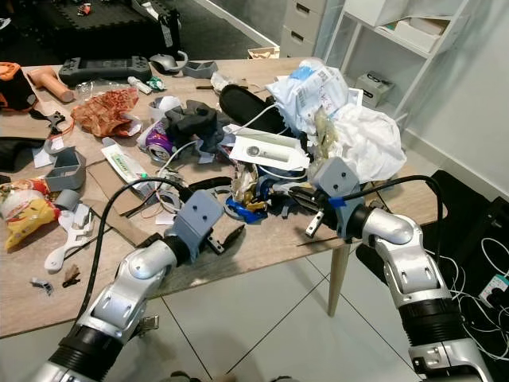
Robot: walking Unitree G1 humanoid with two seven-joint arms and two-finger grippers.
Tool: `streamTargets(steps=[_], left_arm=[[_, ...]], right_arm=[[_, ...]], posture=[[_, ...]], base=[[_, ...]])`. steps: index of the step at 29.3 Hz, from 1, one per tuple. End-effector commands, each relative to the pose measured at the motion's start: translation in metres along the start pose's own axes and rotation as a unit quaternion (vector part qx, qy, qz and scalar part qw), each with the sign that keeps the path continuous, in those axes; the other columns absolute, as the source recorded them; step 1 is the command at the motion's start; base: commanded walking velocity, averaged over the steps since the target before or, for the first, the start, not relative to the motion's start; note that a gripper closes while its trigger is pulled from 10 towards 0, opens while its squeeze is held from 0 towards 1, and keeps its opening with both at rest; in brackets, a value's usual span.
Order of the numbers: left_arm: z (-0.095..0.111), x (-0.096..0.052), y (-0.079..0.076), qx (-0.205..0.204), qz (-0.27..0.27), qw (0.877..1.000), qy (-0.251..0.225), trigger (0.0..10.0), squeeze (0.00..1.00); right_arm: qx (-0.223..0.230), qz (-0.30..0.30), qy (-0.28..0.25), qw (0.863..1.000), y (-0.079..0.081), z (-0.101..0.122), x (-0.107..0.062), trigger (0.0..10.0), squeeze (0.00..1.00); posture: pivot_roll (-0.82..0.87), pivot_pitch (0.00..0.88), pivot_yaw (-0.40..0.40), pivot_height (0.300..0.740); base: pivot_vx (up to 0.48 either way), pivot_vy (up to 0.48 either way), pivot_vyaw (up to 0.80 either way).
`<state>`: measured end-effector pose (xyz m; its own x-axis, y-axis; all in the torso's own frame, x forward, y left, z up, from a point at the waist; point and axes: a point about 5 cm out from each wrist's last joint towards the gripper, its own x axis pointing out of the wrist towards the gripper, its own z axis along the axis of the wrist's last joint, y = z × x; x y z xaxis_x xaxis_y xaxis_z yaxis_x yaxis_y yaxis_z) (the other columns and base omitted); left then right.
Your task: Picking trash to rubbish bin
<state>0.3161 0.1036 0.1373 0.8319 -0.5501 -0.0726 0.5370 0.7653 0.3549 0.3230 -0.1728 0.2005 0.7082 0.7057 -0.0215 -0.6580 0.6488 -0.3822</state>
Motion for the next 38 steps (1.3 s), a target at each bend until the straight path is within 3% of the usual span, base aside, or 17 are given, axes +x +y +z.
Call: streamTargets(steps=[1, 12, 14, 22, 25, 26, 27, 28, 30, 31, 32, 33, 37, 38], left_arm=[[-0.005, 0.004, -0.005, -0.025, 0.003, 1.0, 0.013, 10.0, 1.0], [-0.004, 0.016, -0.007, -0.081, 0.031, 0.996, 0.001, 10.0, 1.0], [-0.003, 0.019, -0.006, -0.096, 0.042, 0.995, -0.005, 10.0, 0.02], [0.001, 0.029, -0.001, -0.067, 0.061, 0.996, -0.003, 10.0, 0.0], [0.0, 0.03, -0.001, -0.059, 0.063, 0.996, 0.001, 10.0, 0.0], [0.0, 0.03, -0.001, -0.06, 0.064, 0.996, 0.0, 9.1, 0.0], [-0.001, 0.03, 0.0, -0.06, 0.064, 0.996, -0.001, 6.2, 0.0], [-0.001, 0.029, 0.0, -0.059, 0.063, 0.996, -0.001, 4.1, 0.0], [-0.002, 0.029, 0.0, -0.057, 0.063, 0.996, -0.002, 3.6, 0.0], [-0.002, 0.029, 0.002, -0.056, 0.068, 0.996, -0.002, 7.6, 0.0], [-0.002, 0.028, 0.003, -0.054, 0.072, 0.996, -0.002, 7.6, 0.0], [-0.002, 0.028, 0.004, -0.053, 0.076, 0.996, -0.002, 10.0, 0.0], [-0.001, 0.028, 0.005, -0.054, 0.081, 0.995, -0.006, 10.0, 0.0], [-0.001, 0.028, 0.006, -0.054, 0.082, 0.995, -0.006, 9.4, 0.0]], right_arm=[[0.025, -0.016, -0.01, 1.0, 0.002, 0.0, -0.002, 10.0, 0.0], [0.079, -0.055, -0.04, 0.995, 0.014, 0.01, 0.008, 10.0, 0.0], [0.092, -0.062, -0.047, 0.993, 0.018, 0.013, 0.011, 10.0, 0.0], [0.115, -0.072, -0.057, 0.989, 0.03, 0.017, 0.015, 10.0, 0.0], [0.111, -0.077, -0.032, 0.99, 0.035, 0.01, 0.012, 10.0, 0.0], [0.109, -0.084, -0.02, 0.99, 0.036, 0.007, 0.011, 10.0, 0.0], [0.101, -0.105, 0.004, 0.989, 0.037, -0.002, 0.008, 10.0, 0.0], [0.095, -0.115, 0.012, 0.989, 0.038, -0.006, 0.007, 10.0, 0.0], [0.091, -0.125, 0.017, 0.988, 0.039, -0.008, 0.006, 10.0, 0.0], [0.096, -0.139, 0.018, 0.986, 0.04, -0.01, 0.005, 10.0, 0.0], [0.099, -0.147, 0.019, 0.984, 0.041, -0.012, 0.005, 10.0, 0.0], [0.102, -0.152, 0.019, 0.983, 0.042, -0.013, 0.004, 10.0, 0.0], [0.094, -0.155, 0.046, 0.982, 0.049, -0.023, 0.0, 10.0, 0.0], [0.1, -0.16, 0.051, 0.981, 0.052, -0.026, 0.0, 10.0, 0.0]], posture=[[-0.03, 0.17, -0.079, 0.74], [-0.05, 0.19, -0.063, 0.74], [-0.05, 0.191, -0.058, 0.74], [-0.05, 0.186, -0.05, 0.74], [-0.06, 0.18, -0.051, 0.74], [-0.06, 0.18, -0.051, 0.74], [-0.06, 0.179, -0.049, 0.74], [-0.06, 0.179, -0.049, 0.74], [-0.06, 0.179, -0.049, 0.74], [-0.05, 0.178, -0.049, 0.74], [-0.05, 0.178, -0.049, 0.74], [-0.05, 0.178, -0.049, 0.74], [-0.05, 0.166, -0.053, 0.74], [-0.05, 0.165, -0.051, 0.74]], base=[[0.0, 0.0, 0.0], [0.0, 0.0, 0.0], [0.0, 0.0, 0.0], [0.0, 0.0, 0.0], [0.0, 0.0, 0.0], [0.0, 0.0, 0.0], [0.0, 0.0, 0.0], [0.0, 0.0, 0.0], [0.0, 0.0, 0.0], [0.0, 0.0, 0.0], [0.0, 0.0, 0.0], [0.0, 0.0, 0.0], [0.0, 0.0, 0.0], [0.0, 0.0, 0.0]])
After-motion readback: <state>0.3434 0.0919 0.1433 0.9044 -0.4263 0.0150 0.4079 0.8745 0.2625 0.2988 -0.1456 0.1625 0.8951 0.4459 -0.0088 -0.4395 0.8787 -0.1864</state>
